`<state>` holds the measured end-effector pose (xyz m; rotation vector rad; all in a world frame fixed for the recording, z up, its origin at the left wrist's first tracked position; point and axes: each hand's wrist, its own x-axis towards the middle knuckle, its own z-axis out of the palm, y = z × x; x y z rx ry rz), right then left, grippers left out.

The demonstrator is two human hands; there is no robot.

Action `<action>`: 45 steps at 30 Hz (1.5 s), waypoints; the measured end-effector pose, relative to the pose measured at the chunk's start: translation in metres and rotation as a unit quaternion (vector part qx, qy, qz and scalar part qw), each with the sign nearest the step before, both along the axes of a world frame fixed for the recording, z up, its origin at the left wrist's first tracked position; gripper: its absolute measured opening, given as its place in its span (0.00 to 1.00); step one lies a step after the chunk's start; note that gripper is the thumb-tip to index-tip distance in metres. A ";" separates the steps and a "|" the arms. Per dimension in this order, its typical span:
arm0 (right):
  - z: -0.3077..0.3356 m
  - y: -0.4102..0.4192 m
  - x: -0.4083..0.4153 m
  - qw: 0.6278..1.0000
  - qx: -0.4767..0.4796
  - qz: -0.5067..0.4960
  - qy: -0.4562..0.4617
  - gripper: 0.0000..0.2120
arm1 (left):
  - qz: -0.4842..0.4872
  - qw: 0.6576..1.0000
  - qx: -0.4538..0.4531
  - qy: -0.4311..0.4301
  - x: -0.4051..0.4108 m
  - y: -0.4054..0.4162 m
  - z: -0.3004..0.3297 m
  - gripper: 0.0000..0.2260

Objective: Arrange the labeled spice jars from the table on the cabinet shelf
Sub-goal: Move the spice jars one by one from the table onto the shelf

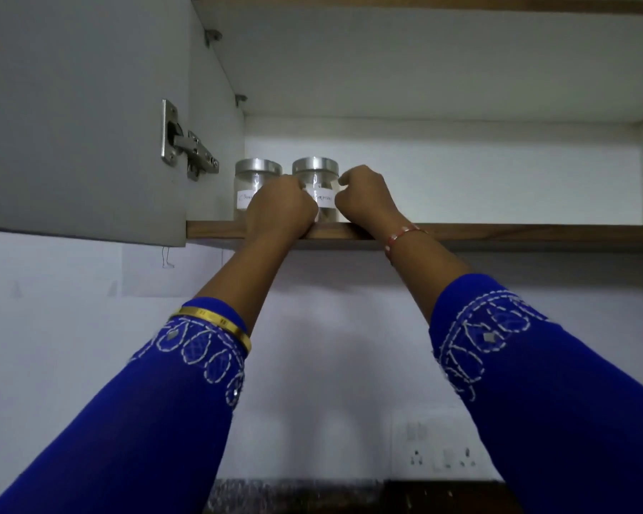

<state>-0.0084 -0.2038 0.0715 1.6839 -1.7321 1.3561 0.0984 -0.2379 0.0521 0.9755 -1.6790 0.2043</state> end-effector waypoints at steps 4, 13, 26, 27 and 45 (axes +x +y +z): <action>-0.036 0.027 0.008 0.992 -0.061 -0.034 0.101 0.14 | -0.070 0.989 -0.134 -0.006 0.004 0.028 -0.046 0.15; -0.156 0.125 -0.001 0.979 0.035 -0.060 0.194 0.23 | -0.237 0.969 -0.005 0.066 0.007 0.112 -0.178 0.17; -0.412 0.295 -0.026 0.963 0.164 -0.061 -0.204 0.18 | -0.405 0.877 0.256 0.033 0.000 0.232 -0.387 0.16; -0.432 0.305 -0.025 0.953 0.194 -0.071 -0.220 0.18 | -0.415 0.864 0.283 0.028 -0.003 0.241 -0.403 0.16; -0.538 0.368 -0.061 0.865 0.439 -0.057 -0.238 0.39 | -0.425 0.702 0.571 -0.028 -0.022 0.312 -0.535 0.14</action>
